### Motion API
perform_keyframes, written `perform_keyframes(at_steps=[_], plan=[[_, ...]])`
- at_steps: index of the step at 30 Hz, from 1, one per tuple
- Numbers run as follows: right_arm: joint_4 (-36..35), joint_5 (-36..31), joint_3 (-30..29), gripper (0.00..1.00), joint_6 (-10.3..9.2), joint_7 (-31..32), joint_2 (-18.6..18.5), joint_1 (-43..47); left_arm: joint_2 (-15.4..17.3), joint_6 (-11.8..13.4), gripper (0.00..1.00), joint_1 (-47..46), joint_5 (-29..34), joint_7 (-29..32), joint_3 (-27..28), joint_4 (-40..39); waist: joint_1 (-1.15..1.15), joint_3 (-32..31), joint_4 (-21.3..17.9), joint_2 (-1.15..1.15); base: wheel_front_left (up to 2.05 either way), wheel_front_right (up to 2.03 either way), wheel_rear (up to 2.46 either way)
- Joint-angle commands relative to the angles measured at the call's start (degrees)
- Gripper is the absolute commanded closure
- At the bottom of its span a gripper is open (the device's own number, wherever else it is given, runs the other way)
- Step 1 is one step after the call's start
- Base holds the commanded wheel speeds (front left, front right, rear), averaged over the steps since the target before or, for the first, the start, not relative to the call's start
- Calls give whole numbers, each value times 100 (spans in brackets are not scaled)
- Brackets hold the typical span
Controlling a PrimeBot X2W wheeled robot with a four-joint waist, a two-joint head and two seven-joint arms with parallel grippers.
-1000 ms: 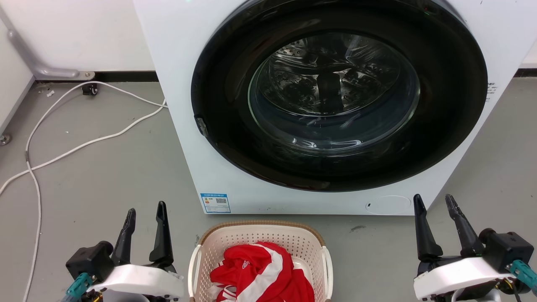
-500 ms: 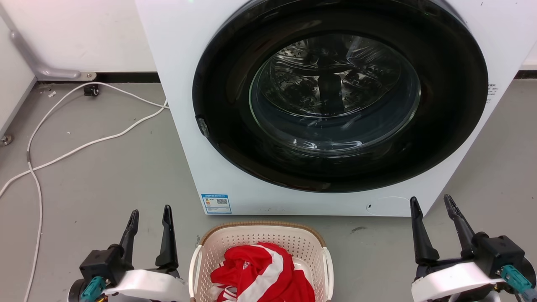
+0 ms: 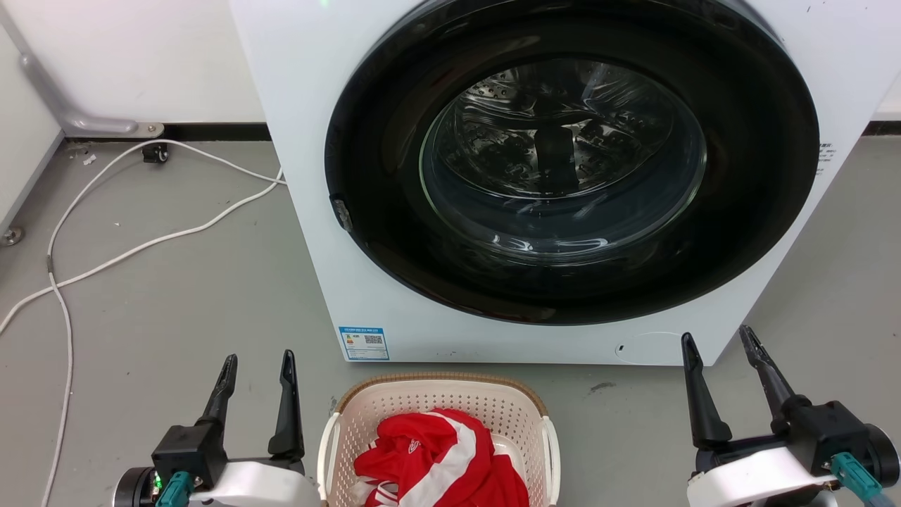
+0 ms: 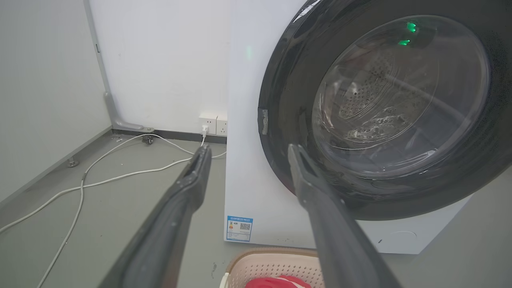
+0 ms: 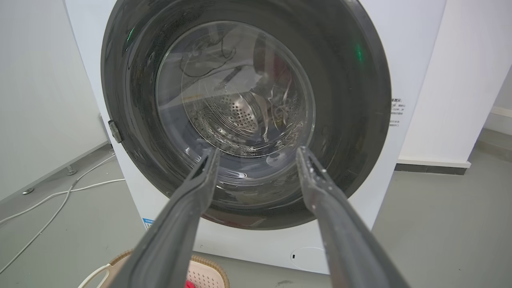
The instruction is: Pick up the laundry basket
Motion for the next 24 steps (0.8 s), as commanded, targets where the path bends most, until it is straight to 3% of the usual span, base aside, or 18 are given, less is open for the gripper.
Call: perform_keyframes(at_steps=[1,10,24], plan=[[-50,-105,6,0,-2,-45,-22,50,17,26,0,34,119,-55,-15,-26,0,2,-1,0,0,0,0],[16,-101,-21,0,-2,-139,-22,83,18,51,0,75,464,-147,-38,-48,0,-3,-7,0,0,0,0],[175,290,11,0,-2,-135,-21,80,17,91,0,93,456,-152,-35,-70,0,-19,-18,0,0,0,0]])
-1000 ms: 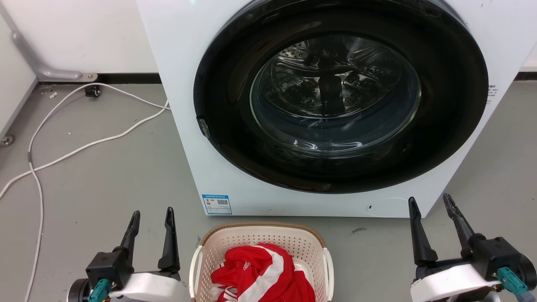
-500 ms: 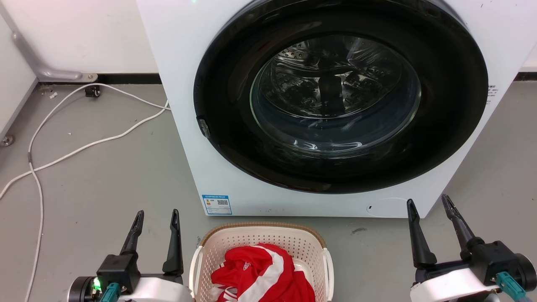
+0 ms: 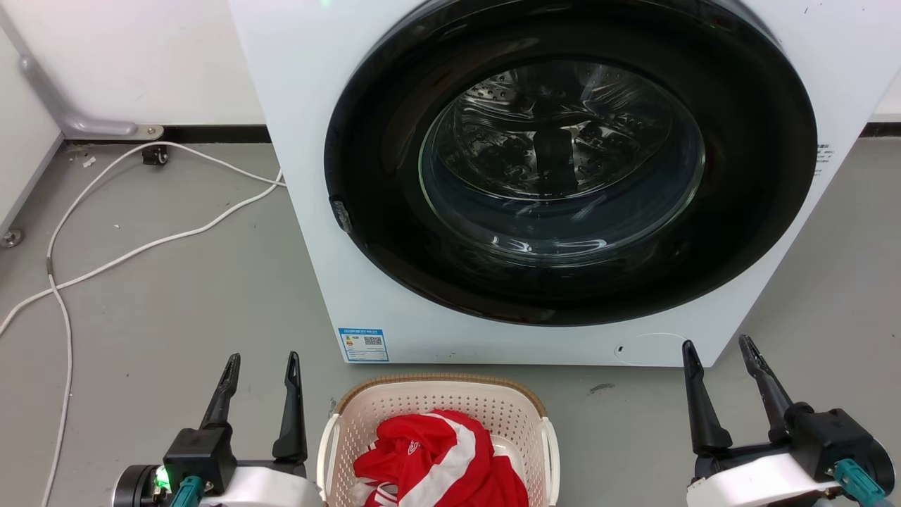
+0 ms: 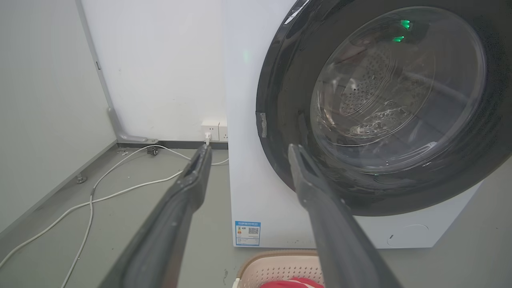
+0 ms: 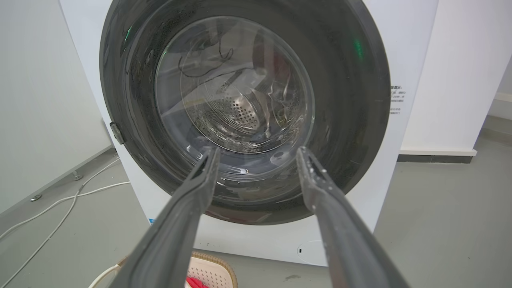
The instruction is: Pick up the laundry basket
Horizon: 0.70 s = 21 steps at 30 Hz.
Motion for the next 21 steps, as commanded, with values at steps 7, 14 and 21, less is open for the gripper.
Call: perform_keyframes(at_steps=[7,14,21], plan=[[22,63,10,0,-2,-14,-19,31,15,26,0,55,33,-44,-19,-17,0,1,1,0,0,0,0],[31,52,11,0,-2,-14,-19,28,15,51,0,57,37,-44,-25,7,0,3,0,0,0,0,0],[40,35,19,0,-2,-14,-18,1,15,74,0,29,34,-44,-6,44,0,25,6,0,0,0,0]])
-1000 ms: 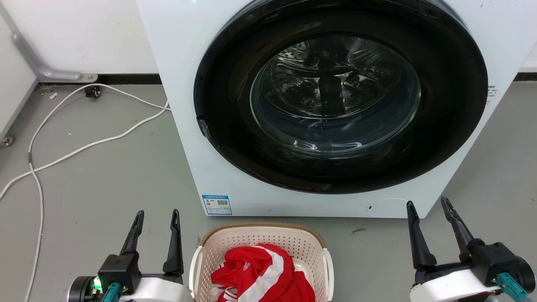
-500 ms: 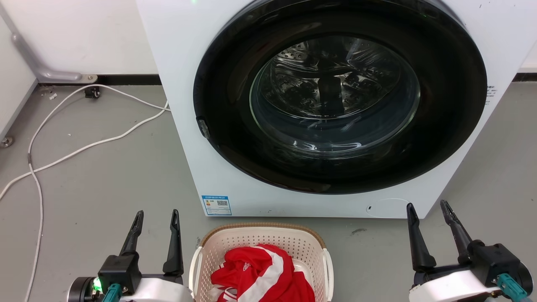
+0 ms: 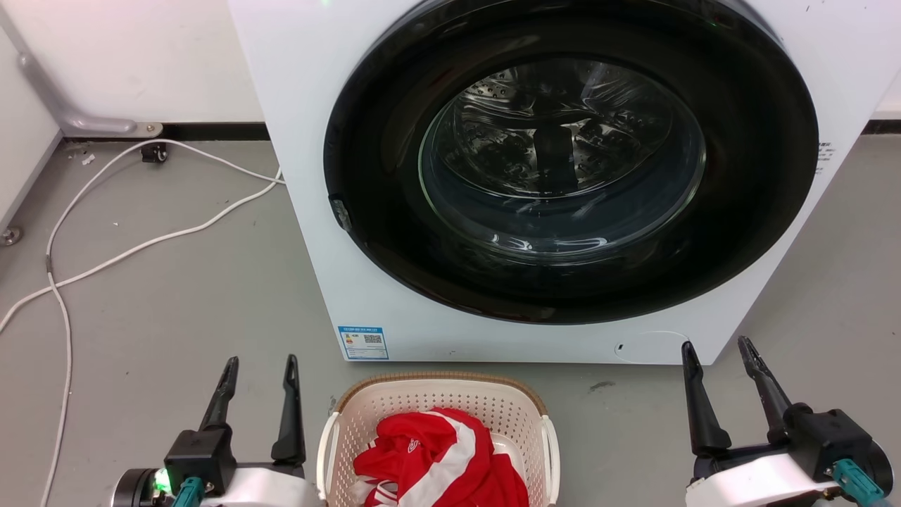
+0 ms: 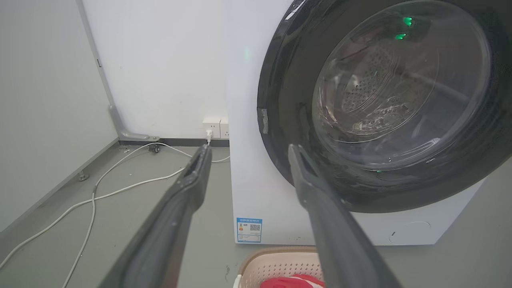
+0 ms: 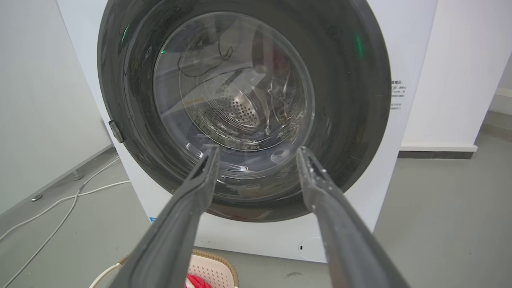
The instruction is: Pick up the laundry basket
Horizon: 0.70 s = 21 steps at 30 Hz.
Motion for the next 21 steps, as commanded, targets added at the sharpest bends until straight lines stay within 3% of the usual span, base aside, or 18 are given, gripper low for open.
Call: perform_keyframes(at_steps=[1,13,21], plan=[[7,-29,6,0,-2,-14,-17,-15,16,48,0,17,17,-43,31,31,0,11,1,0,0,0,0],[470,-58,622,0,-2,-13,-15,-479,50,34,0,-374,176,-37,427,600,0,292,27,0,0,0,0],[1291,-220,1062,0,-2,-13,-14,-1030,230,-174,0,-797,156,-32,696,1387,0,765,36,0,0,0,0]])
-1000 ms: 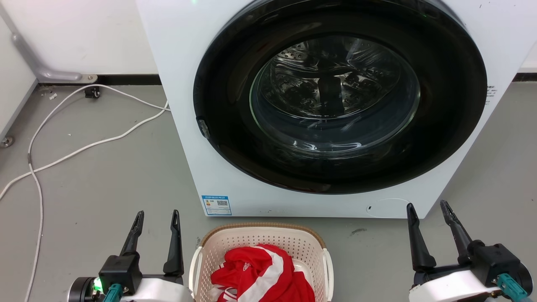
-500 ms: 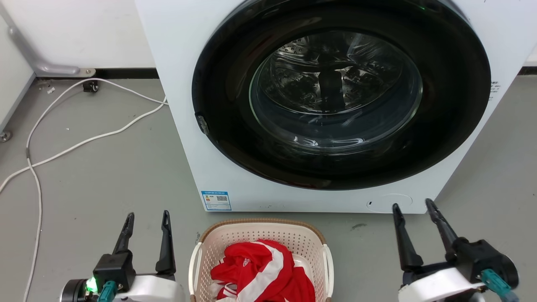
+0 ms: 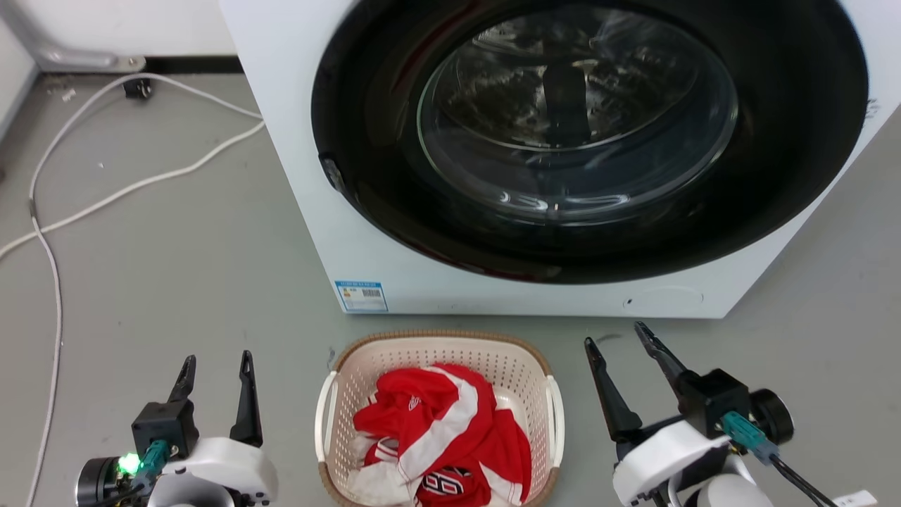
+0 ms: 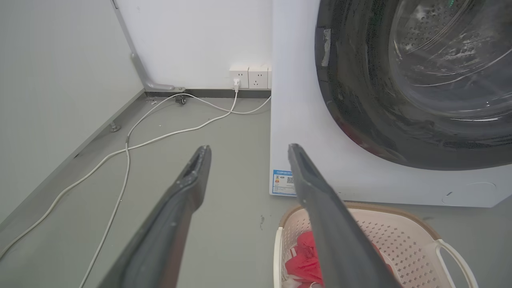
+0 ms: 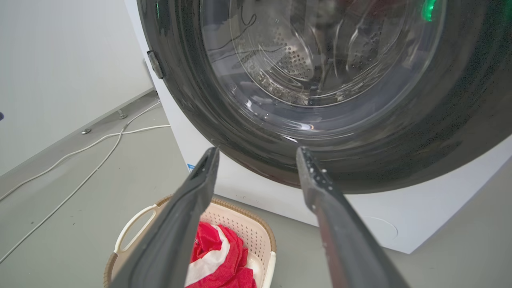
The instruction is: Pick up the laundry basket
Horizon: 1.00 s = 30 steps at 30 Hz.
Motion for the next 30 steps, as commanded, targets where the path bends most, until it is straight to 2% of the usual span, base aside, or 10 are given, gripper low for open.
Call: perform_keyframes(at_steps=[1,11,20,30], plan=[[93,-41,31,0,-2,-14,-9,-147,21,-28,0,-123,-22,-16,28,107,0,170,0,0,0,0,0],[1560,-347,245,0,-3,-13,-10,-1107,198,-256,0,-998,-24,-16,-30,1271,0,1058,-40,0,0,0,0],[3042,-287,481,0,-3,-14,-8,-2035,371,-384,0,-1813,-21,-15,-409,2268,0,1830,-48,0,0,0,0],[3901,-30,923,0,-3,-13,-8,-2825,532,-405,0,-2603,-230,-16,-901,3299,0,2590,-102,0,0,0,0]])
